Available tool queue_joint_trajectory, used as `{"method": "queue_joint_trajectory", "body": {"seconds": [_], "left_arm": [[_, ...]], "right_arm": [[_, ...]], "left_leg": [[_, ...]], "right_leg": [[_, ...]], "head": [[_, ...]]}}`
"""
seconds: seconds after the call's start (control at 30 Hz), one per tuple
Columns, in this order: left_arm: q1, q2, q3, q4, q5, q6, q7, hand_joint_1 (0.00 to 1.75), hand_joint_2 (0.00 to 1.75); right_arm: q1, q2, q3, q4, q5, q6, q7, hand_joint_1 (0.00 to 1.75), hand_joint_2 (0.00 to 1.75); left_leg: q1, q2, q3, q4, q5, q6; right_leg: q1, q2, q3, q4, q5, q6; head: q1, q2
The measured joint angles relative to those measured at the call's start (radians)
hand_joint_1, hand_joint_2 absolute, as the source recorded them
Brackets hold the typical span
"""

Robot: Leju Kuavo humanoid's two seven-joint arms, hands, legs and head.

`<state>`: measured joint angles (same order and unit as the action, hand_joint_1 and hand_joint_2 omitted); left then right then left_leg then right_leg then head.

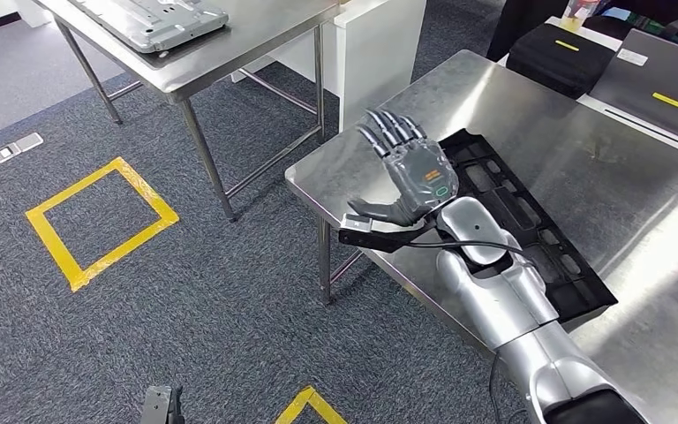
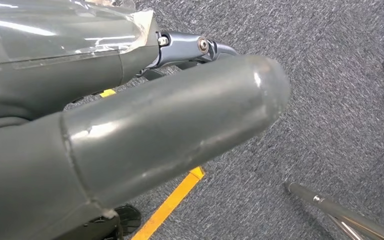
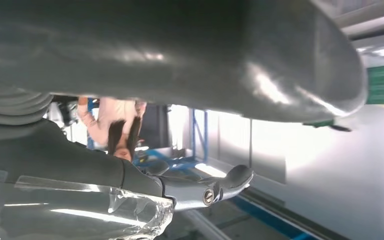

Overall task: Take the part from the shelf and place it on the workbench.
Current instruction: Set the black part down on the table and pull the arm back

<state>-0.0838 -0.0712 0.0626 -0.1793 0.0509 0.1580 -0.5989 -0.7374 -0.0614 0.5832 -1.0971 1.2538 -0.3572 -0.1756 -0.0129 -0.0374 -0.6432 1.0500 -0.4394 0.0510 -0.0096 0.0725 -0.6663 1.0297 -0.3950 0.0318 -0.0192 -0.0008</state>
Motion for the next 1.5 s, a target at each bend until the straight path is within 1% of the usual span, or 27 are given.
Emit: {"method": "queue_joint_trajectory", "body": {"seconds": [0.23,0.47,0.63,0.9,1.13,1.33,1.5], "left_arm": [[-0.005,-0.002,0.0,0.0,-0.01,0.0,0.013,0.0,0.0],[-0.011,-0.004,0.0,0.0,-0.027,-0.006,0.017,0.0,0.0],[-0.014,-0.006,0.0,0.0,-0.031,-0.01,0.018,0.0,0.0],[-0.016,-0.006,0.0,0.0,-0.034,-0.012,0.02,0.0,0.0],[-0.019,-0.007,0.0,-0.002,-0.057,-0.022,0.03,0.0,0.0],[-0.022,-0.007,0.001,-0.002,-0.069,-0.028,0.034,0.0,0.0],[-0.023,-0.007,0.006,-0.003,-0.082,-0.032,0.034,0.0,0.0]], "right_arm": [[0.042,0.034,0.06,0.001,-0.026,0.014,-0.008,0.0,0.0],[0.078,0.064,0.095,0.067,-0.067,0.016,-0.019,0.0,0.0],[0.103,0.073,0.107,0.107,-0.075,0.013,-0.025,0.0,0.0],[0.106,0.078,0.115,0.139,-0.081,0.014,-0.029,0.0,0.0],[0.143,0.101,0.118,0.245,-0.144,0.013,-0.08,0.0,0.0],[0.169,0.13,0.121,0.355,-0.16,-0.003,-0.128,0.0,0.0],[0.176,0.152,0.134,0.371,-0.155,0.0,-0.17,0.0,0.0]], "left_leg": [[0.0,0.0,0.0,0.0,0.0,0.0],[0.0,0.0,0.0,0.0,0.0,0.0],[0.0,0.0,0.0,0.0,0.0,0.0],[0.0,0.0,0.0,0.0,0.0,0.0],[0.0,0.0,0.0,0.0,-0.001,-0.001],[0.0,0.0,0.0,0.0,-0.001,-0.001],[0.0,0.0,0.0,0.0,-0.001,-0.001]], "right_leg": [[0.0,0.0,0.0,0.0,0.0,0.0],[0.0,0.0,0.0,0.0,0.0,0.0],[0.0,0.0,-0.001,0.0,0.0,0.0],[0.0,0.0,-0.001,0.0,0.0,0.0],[0.0,0.0,-0.002,0.0,0.0,0.0],[0.0,0.0,-0.002,0.0,0.0,0.0],[0.0,0.0,-0.004,0.0,0.0,0.0]], "head": [[0.0,0.0],[0.0,0.0],[0.0,0.0],[0.0,0.0],[0.0,0.0],[0.0,0.0],[0.0,0.0]]}}
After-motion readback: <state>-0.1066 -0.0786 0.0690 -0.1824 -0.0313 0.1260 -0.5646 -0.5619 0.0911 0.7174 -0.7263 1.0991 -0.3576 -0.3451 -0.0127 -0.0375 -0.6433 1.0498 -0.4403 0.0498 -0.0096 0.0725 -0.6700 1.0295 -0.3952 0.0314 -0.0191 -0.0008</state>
